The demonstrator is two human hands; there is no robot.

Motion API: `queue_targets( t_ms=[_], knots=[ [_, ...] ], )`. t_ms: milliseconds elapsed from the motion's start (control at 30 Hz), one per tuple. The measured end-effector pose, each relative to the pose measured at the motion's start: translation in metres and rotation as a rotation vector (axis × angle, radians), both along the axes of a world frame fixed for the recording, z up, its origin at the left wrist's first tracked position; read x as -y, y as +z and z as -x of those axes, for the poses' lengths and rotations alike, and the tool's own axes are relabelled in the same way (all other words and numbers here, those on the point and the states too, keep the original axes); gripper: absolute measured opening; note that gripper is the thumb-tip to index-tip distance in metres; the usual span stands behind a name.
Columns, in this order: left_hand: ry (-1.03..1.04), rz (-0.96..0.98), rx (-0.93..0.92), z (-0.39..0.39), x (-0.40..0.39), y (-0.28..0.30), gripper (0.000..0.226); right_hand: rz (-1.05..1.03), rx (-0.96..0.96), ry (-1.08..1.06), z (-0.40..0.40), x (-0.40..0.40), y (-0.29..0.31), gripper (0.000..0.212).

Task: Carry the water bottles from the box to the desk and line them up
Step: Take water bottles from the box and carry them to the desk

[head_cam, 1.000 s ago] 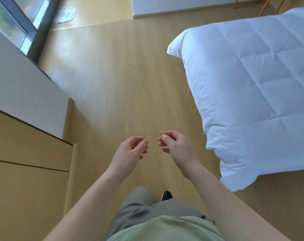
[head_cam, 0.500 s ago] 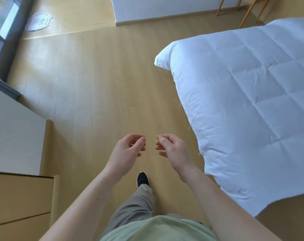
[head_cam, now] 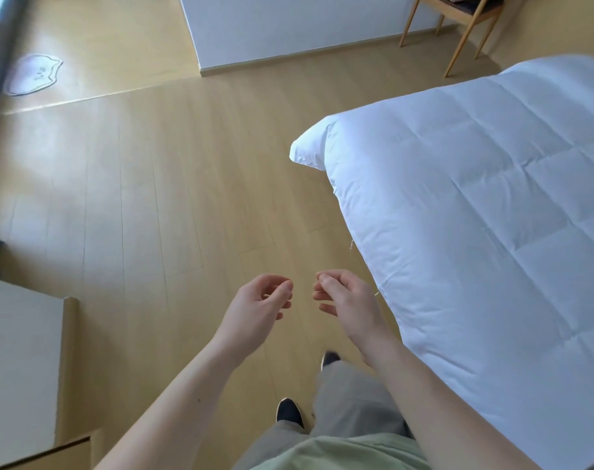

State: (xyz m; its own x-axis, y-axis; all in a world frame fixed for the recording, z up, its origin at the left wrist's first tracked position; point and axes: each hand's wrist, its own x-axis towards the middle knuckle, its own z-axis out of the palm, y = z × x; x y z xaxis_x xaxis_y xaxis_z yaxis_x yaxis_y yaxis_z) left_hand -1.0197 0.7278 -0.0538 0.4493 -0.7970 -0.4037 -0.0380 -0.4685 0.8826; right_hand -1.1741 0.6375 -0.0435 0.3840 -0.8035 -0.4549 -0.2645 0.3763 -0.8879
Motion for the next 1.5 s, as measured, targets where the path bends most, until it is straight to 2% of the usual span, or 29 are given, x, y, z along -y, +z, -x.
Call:
queue_targets(
  t_ms=[300, 600, 967, 1167, 1500],
  knots=[
    [0.021, -0.021, 0.033, -0.068, 0.119, -0.006, 0.015, -0.011, 0.008, 0.042, -0.077, 0.127, -0.018, 0.014],
    [0.122, -0.048, 0.004, -0.121, 0.255, 0.003, 0.015, -0.022, 0.006, 0.126, -0.139, 0.283, -0.003, 0.013],
    [0.162, -0.040, -0.004, -0.193, 0.367, 0.008, 0.015, -0.002, 0.007, 0.193, -0.218, 0.401, -0.003, 0.014],
    [0.157, -0.034, -0.025, -0.255, 0.436, 0.000, 0.015, -0.013, -0.015, 0.161, -0.275, 0.466, -0.011, 0.013],
    [0.099, -0.055, -0.022, -0.391, 0.531, 0.000, 0.015, -0.020, -0.034, 0.135, -0.416, 0.564, -0.013, 0.016]
  ],
)
